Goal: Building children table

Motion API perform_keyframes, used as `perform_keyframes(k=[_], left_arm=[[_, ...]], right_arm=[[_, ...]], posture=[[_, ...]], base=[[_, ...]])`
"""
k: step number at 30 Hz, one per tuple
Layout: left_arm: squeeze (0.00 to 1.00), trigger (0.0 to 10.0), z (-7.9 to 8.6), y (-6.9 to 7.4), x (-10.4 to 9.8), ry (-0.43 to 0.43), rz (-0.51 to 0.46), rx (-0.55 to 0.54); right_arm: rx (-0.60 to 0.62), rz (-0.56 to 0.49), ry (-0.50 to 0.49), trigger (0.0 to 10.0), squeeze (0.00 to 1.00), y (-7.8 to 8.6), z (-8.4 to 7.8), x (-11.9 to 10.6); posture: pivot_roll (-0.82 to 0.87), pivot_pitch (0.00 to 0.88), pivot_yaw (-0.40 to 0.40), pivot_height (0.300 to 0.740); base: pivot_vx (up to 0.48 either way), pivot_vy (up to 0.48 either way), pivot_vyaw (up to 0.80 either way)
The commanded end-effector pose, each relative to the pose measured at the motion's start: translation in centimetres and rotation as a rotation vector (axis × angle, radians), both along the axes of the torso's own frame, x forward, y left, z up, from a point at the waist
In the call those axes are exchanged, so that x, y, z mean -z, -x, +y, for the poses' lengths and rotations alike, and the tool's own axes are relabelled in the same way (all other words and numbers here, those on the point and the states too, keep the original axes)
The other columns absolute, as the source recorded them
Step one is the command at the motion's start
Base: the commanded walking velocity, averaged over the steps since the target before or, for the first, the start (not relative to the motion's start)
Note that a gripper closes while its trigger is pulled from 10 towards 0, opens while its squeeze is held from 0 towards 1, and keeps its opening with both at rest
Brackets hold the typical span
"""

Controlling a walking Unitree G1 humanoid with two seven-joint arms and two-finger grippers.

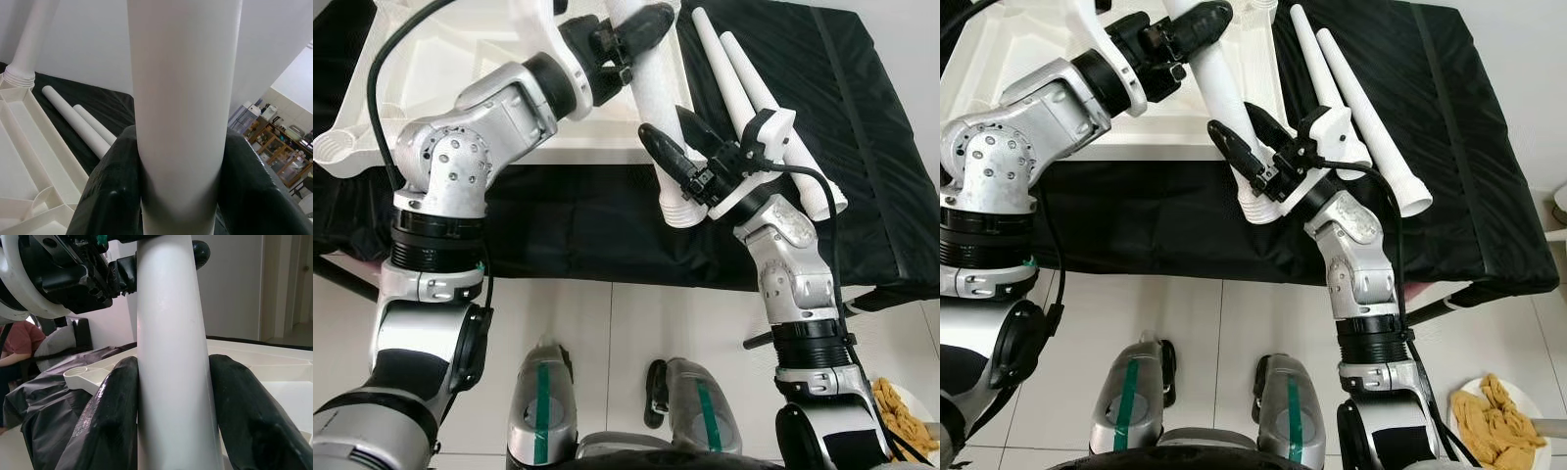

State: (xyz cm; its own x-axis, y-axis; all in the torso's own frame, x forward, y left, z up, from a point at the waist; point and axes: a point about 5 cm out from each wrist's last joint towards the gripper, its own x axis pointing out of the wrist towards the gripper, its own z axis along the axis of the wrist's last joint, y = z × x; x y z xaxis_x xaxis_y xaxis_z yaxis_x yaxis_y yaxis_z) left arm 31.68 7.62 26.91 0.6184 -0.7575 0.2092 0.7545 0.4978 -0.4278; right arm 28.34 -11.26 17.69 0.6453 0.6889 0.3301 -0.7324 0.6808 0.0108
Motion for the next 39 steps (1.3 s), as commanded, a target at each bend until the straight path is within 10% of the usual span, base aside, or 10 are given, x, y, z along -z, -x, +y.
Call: perform_keyframes(k=[1, 9, 10, 20, 21, 39], left_arm=[[0.00, 0.0, -0.8, 1.4, -1.5, 0.059, -0.160, 0.280], [0.00, 1.2, -0.8, 1.2, -1.7, 0.016, -0.184, 0.268], [0.00, 10.0, -0.9, 1.3, -1.7, -0.007, -0.200, 0.274], [0.00, 10.0, -1.8, 1.5, -2.2, -0.173, -0.347, 0.173], [0.00, 10.0, -2.4, 1.8, -2.4, -0.224, -0.402, 0.150], [0.00, 10.0, -4.8, 3.6, -3.0, -0.331, -0.581, 0.167]], right_arm=[[0.012, 0.004, -0.002, 10.0, 0.00, -0.2, -0.2, 0.0], [0.014, 0.010, 0.000, 10.0, 0.00, -0.4, -0.4, 0.0], [0.004, 0.015, -0.004, 10.0, 1.00, -0.3, -0.4, 0.0], [-0.003, 0.024, 0.054, 10.0, 1.00, -0.7, -0.8, -0.4], [0.005, 0.035, 0.098, 10.0, 0.00, -1.1, -0.9, -0.7], [-0.047, 0.127, 0.276, 10.0, 0.00, -3.9, 0.4, -1.9]], posture=[[0.03, 0.000, 0.013, 0.740], [0.03, 0.000, 0.006, 0.740], [0.03, 0.000, -0.004, 0.740], [0.04, 0.000, -0.013, 0.740], [0.05, 0.000, -0.016, 0.740], [0.06, 0.000, -0.039, 0.740]], base=[[0.000, 0.000, 0.00], [0.000, 0.000, 0.00], [0.000, 0.000, 0.00], [0.000, 0.000, 0.00], [0.000, 0.000, 0.00], [0.000, 0.000, 0.00]])
